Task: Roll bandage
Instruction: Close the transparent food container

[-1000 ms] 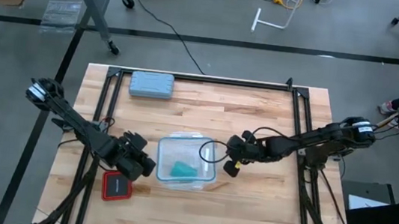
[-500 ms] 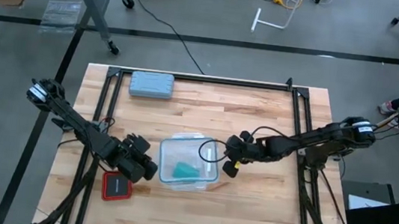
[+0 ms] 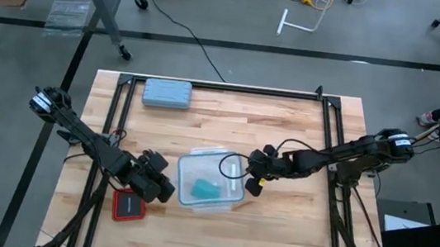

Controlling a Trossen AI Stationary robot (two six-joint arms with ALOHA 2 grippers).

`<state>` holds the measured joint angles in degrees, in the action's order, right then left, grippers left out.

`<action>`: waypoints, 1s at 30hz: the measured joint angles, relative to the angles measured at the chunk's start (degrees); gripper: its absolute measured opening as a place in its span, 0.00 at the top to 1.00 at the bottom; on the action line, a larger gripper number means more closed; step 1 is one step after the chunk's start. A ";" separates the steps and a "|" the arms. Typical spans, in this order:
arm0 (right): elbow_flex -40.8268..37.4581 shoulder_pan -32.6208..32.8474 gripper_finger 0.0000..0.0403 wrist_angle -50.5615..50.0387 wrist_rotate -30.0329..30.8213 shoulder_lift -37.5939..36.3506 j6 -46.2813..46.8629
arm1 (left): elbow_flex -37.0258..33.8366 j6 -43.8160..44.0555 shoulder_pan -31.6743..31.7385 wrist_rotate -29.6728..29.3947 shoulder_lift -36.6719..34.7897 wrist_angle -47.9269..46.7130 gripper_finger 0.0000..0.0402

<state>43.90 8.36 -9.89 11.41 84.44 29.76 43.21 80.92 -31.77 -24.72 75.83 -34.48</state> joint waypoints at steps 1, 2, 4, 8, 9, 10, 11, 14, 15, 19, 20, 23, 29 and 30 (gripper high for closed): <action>0.00 0.00 1.00 -0.02 -0.10 0.00 0.00 | 0.34 -0.58 0.00 -0.01 0.00 0.04 0.99; 0.00 0.00 1.00 0.00 -0.46 0.00 0.00 | 0.72 -1.10 0.00 -0.01 0.00 0.03 0.99; 0.00 0.00 1.00 0.02 -1.25 0.00 0.00 | 1.56 -1.92 0.00 0.05 0.00 0.00 0.99; 0.00 0.26 1.00 0.13 -1.39 0.00 0.07 | 2.63 -2.21 0.00 1.12 -0.02 -0.20 1.00; 0.00 0.26 1.00 0.20 -1.39 0.00 0.04 | 2.66 -2.15 0.00 1.25 -0.02 -0.55 1.00; 0.00 0.25 1.00 0.25 -1.39 0.00 0.04 | 2.68 -2.01 0.02 1.28 -0.02 -0.90 0.99; 0.00 0.24 1.00 0.41 -1.39 0.00 0.05 | 2.66 -1.68 0.02 1.29 -0.02 -1.33 0.99; 0.07 0.24 1.00 0.46 -1.39 0.00 0.15 | 2.39 1.00 0.02 1.52 -0.02 -3.66 0.99; 0.18 0.24 1.00 0.44 -1.39 0.00 0.13 | 2.31 1.50 0.02 1.94 -0.02 -4.38 1.00; 0.50 0.24 1.00 0.60 -1.39 0.00 0.05 | 2.18 2.08 0.02 3.58 -0.02 -4.66 0.99; 0.50 0.25 1.00 0.51 -1.39 0.00 -0.02 | 2.18 2.10 0.02 3.66 -0.02 -4.64 0.99; 0.56 0.24 1.00 -0.35 -1.39 0.00 -0.46 | 2.18 2.10 0.02 3.71 -0.02 -4.66 0.99; 0.59 0.24 1.00 -12.79 5.46 -0.76 1.88 | 2.13 2.13 -0.09 7.35 -0.82 -5.11 0.99; 0.59 0.24 1.00 -15.16 6.76 -1.14 2.77 | 2.13 2.13 -0.31 7.44 -1.28 -5.06 0.99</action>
<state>44.49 8.60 -25.06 18.17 83.30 32.53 45.34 83.05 -32.07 -17.28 74.55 -39.54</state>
